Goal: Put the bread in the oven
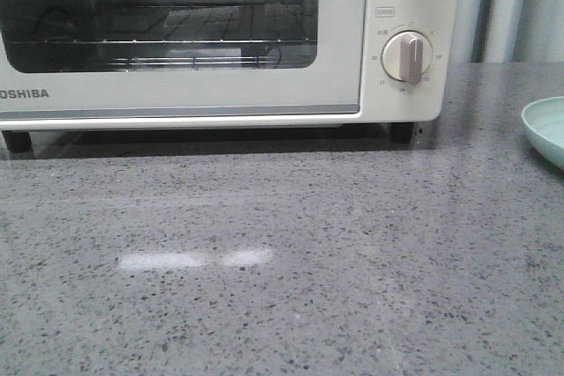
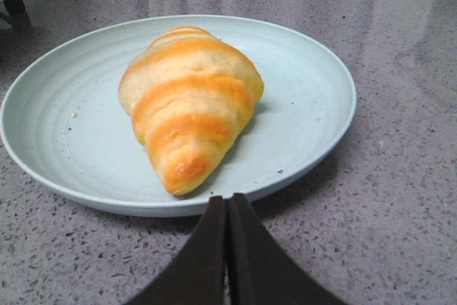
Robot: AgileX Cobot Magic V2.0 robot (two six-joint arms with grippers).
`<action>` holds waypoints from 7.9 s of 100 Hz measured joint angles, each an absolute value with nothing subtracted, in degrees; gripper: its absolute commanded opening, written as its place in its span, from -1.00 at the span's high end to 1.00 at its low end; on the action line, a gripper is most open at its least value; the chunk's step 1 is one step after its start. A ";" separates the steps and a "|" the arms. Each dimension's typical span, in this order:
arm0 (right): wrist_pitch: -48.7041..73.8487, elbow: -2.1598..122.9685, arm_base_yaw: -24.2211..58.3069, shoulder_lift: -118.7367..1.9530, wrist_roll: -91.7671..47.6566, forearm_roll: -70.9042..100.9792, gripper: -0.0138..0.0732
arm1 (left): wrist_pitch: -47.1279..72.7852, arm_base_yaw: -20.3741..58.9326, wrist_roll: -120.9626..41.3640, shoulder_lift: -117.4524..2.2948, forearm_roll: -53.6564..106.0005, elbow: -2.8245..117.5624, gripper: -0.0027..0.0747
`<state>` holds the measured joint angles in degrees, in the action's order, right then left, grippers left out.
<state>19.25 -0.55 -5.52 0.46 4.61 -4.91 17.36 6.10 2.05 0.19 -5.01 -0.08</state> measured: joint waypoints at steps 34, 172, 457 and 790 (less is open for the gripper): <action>19.25 -0.55 -5.52 0.46 4.61 -4.91 0.84 | 17.36 6.10 2.05 0.19 -5.01 -0.08 0.99; -29.72 0.85 -5.52 0.49 22.36 -12.88 0.84 | -18.70 6.10 6.66 0.19 10.05 -0.08 0.99; 58.69 70.27 12.27 -44.86 6.72 -14.54 0.84 | -16.73 24.42 98.30 -64.19 -89.31 47.58 0.99; 70.95 70.43 7.68 -84.44 9.73 -14.40 -0.25 | -13.38 24.64 95.07 -19.53 -92.59 35.22 0.99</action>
